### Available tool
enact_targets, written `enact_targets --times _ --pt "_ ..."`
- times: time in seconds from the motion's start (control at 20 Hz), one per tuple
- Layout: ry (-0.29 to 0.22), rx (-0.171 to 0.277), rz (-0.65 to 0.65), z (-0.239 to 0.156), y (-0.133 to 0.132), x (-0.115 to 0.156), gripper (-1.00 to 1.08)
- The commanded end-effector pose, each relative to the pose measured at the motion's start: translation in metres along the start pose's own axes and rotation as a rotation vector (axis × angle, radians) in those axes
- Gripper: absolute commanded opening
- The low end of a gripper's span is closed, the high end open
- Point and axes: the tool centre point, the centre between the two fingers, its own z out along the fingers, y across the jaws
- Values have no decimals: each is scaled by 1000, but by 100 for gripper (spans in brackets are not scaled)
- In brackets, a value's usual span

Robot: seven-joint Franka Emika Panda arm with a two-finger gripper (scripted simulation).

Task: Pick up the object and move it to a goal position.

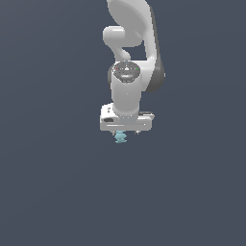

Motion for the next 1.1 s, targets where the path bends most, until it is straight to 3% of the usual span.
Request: enact_targets --times 0.0,0.45,1.05 --pt "0 0 0 0 0 0 100" --pt "47 22 60 -19 13 15 100" --pt "41 12 17 5 16 -1 100"
